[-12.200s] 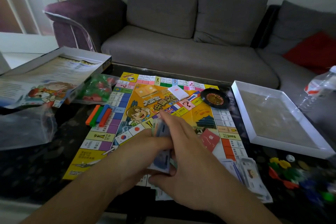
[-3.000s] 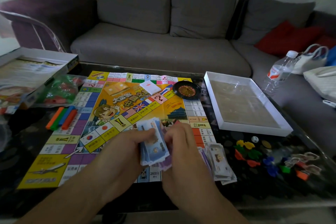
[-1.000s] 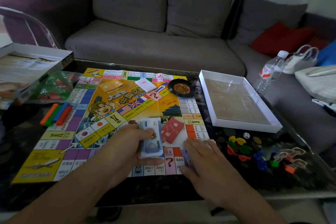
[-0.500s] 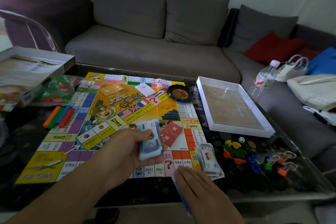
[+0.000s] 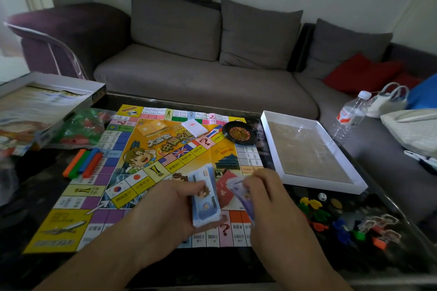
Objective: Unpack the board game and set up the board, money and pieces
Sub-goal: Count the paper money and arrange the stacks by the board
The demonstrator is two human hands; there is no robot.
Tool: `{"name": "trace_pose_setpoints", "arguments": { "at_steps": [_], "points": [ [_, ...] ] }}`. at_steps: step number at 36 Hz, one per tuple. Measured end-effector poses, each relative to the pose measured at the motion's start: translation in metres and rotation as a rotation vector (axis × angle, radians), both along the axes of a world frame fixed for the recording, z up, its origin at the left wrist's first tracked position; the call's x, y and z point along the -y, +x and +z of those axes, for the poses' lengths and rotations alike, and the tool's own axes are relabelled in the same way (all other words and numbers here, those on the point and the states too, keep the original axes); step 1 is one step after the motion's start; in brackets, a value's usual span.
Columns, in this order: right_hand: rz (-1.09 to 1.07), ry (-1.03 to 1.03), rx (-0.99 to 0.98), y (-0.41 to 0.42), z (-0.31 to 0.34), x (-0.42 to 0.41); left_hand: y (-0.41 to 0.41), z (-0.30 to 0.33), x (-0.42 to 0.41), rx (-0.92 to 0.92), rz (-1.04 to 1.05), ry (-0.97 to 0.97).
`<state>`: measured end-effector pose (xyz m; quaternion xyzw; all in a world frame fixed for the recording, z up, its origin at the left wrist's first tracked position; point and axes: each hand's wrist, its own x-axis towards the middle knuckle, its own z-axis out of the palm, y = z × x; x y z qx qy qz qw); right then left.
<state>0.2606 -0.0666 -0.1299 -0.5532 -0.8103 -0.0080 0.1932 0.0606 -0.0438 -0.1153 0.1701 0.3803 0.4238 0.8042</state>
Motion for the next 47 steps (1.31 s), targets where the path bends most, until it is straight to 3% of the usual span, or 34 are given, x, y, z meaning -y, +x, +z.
{"name": "trace_pose_setpoints", "arguments": {
  "at_steps": [6,10,14,17,21,25,28,30,34,36,38,40,42,44,47],
  "points": [
    [0.097,-0.045,-0.044,-0.018,-0.019,-0.011,0.003,0.0,-0.001,0.013,0.014,0.032],
    [0.204,-0.103,-0.418,-0.032,-0.038,-0.016,0.011,-0.003,0.0,-0.032,0.051,0.081],
    [0.262,-0.32,-0.744,-0.03,-0.03,-0.013,0.013,-0.013,-0.01,-0.196,0.159,0.078],
    [0.108,-0.46,-0.839,-0.027,-0.014,-0.002,0.012,-0.019,-0.015,-0.232,0.175,0.08],
    [-0.107,-0.611,-0.916,-0.037,-0.005,-0.003,0.02,-0.028,-0.01,-0.342,0.203,0.229],
    [-0.185,-0.639,-0.957,-0.039,-0.006,-0.004,0.032,-0.032,0.0,-0.463,0.26,0.334],
    [-0.188,-0.615,-1.011,-0.035,-0.008,-0.002,0.037,-0.031,0.004,-0.403,0.278,0.297],
    [-0.144,-0.654,-1.153,-0.032,-0.004,-0.001,0.035,-0.027,0.004,-0.313,0.227,0.258],
    [-0.015,-0.879,-1.376,-0.037,0.007,0.003,0.03,-0.01,0.009,-0.134,0.023,0.149],
    [0.009,-1.023,-1.355,-0.039,0.01,0.006,0.029,-0.004,0.013,-0.105,-0.001,0.114],
    [-0.054,-1.058,-1.164,-0.035,0.016,0.006,0.031,-0.004,0.012,-0.109,0.03,0.113],
    [-0.131,-0.838,-0.747,-0.024,0.015,0.005,0.03,-0.008,0.009,-0.206,0.087,0.114],
    [-0.16,-0.463,-0.446,-0.015,0.014,0.006,0.027,-0.012,0.005,-0.327,0.121,0.126],
    [-0.08,-0.33,-0.406,-0.013,0.016,0.007,0.024,-0.013,0.005,-0.41,0.119,0.147],
    [0.102,-0.509,-0.355,-0.018,0.015,0.004,0.023,-0.011,0.012,-0.507,-0.019,0.172]
  ]
}}
